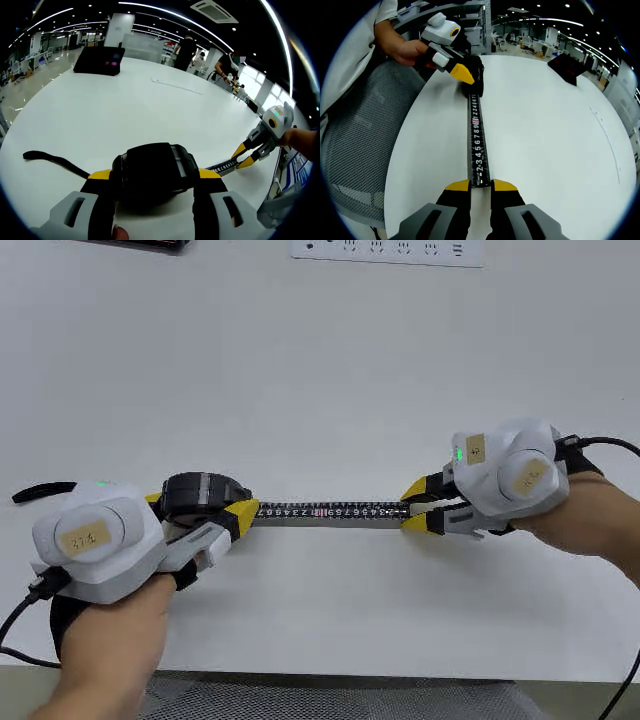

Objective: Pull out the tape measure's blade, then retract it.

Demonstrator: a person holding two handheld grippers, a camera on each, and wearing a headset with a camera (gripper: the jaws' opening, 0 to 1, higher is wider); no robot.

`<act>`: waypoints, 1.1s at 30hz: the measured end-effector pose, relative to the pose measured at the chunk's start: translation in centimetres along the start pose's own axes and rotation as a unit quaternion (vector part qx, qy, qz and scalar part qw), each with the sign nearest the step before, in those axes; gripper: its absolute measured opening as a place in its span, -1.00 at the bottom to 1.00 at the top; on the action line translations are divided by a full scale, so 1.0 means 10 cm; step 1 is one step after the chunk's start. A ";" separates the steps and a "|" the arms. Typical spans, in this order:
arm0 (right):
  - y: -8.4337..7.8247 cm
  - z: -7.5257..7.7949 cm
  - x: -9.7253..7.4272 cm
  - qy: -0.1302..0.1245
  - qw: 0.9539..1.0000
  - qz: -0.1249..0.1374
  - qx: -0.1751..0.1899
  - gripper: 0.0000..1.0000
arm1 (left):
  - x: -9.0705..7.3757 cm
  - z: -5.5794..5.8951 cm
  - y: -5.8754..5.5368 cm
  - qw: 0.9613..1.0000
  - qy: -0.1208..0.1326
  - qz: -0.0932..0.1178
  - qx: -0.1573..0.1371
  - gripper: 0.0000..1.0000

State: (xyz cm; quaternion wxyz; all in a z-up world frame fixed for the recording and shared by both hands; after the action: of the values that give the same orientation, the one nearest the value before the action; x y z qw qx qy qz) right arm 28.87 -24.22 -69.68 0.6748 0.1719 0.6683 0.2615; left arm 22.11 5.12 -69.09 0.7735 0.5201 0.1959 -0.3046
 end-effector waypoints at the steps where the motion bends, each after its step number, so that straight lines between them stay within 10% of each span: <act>1: 0.00 0.00 0.01 0.001 1.000 0.001 0.000 -0.78 | 0.00 0.00 0.00 1.000 0.000 0.000 -0.001 0.18; 33: 0.41 0.06 0.35 0.021 0.998 0.048 0.015 -0.79 | 0.00 -0.02 0.00 1.000 -0.011 -0.004 -0.011 0.18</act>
State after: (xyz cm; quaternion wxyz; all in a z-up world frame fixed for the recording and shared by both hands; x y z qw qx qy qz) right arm 28.81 -18.77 -70.10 0.6444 0.2088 0.6772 0.2872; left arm 22.14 5.30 -69.18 0.7800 0.5073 0.1930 -0.3114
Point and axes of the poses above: the centre of the closed fingertips' face, and the gripper's own axes: x roughly forward along the fingers, z roughly to its right, y roughly out of its top, the point moved 10 cm from there along -x, roughly backward along the fingers, and after that the axes turned 9 degrees about -x, right-handed, at the moved point
